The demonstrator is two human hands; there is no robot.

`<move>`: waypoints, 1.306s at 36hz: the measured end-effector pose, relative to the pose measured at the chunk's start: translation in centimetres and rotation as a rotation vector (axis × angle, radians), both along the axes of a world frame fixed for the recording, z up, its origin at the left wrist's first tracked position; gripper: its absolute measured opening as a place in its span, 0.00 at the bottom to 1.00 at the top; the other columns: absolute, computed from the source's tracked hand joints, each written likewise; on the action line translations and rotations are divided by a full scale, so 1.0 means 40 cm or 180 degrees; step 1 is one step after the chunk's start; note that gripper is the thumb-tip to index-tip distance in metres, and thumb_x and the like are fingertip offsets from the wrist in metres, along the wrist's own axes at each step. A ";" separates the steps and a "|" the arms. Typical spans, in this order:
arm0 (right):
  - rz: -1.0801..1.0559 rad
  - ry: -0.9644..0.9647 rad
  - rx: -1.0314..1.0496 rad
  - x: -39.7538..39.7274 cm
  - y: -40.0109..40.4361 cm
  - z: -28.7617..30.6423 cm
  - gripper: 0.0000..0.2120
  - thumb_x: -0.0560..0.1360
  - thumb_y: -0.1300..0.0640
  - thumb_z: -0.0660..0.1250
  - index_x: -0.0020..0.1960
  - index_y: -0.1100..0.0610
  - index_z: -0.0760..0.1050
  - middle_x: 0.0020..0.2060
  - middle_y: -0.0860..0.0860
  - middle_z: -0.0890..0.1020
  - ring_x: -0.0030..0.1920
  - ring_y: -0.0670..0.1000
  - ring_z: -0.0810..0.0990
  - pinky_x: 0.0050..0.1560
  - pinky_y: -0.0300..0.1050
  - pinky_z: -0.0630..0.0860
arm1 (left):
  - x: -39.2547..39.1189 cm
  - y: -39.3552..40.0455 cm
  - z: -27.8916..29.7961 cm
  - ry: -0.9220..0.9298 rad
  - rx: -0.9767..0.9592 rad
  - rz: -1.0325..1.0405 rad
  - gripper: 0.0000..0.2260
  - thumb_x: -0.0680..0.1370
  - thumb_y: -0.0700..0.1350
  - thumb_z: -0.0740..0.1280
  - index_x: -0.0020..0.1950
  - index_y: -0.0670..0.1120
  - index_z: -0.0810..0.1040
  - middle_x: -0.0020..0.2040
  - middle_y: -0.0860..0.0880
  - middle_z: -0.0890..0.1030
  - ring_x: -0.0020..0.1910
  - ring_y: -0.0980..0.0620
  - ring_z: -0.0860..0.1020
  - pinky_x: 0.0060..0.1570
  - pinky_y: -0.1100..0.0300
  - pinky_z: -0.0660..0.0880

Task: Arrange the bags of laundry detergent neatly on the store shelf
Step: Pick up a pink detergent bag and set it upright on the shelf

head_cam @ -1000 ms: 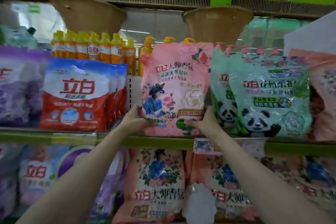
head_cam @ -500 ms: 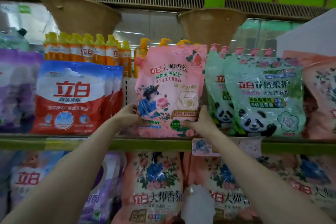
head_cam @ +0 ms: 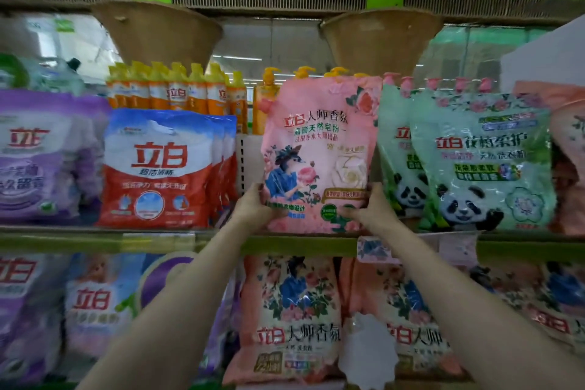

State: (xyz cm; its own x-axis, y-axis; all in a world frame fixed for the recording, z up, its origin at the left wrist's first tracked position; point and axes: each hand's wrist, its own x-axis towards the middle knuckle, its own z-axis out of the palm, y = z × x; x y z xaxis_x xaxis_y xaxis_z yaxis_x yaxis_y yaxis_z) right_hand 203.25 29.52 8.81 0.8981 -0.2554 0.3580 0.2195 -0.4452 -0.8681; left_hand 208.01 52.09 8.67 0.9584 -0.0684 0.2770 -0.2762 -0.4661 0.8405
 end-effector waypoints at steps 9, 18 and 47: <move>0.0488 0.0336 0.0797 0.020 -0.055 0.019 0.43 0.63 0.62 0.79 0.70 0.60 0.57 0.62 0.55 0.74 0.62 0.54 0.73 0.67 0.51 0.67 | -0.005 -0.021 0.037 0.0106 -0.0007 -0.0415 0.32 0.69 0.43 0.76 0.66 0.40 0.63 0.53 0.48 0.73 0.49 0.52 0.73 0.47 0.60 0.73; 0.1378 0.0649 0.0995 0.061 -0.081 0.049 0.32 0.64 0.55 0.76 0.66 0.54 0.70 0.58 0.55 0.81 0.57 0.55 0.80 0.61 0.50 0.75 | 0.038 -0.032 0.065 0.0401 -0.0831 -0.1432 0.20 0.70 0.35 0.74 0.54 0.50 0.71 0.46 0.48 0.83 0.41 0.52 0.83 0.47 0.55 0.81; -0.0210 0.0437 -0.1387 0.054 -0.007 0.041 0.48 0.50 0.34 0.79 0.63 0.55 0.67 0.58 0.50 0.74 0.59 0.52 0.76 0.61 0.48 0.75 | -0.030 -0.023 0.067 -0.0400 0.1069 0.0285 0.49 0.58 0.62 0.78 0.70 0.44 0.59 0.65 0.45 0.72 0.61 0.45 0.73 0.58 0.51 0.74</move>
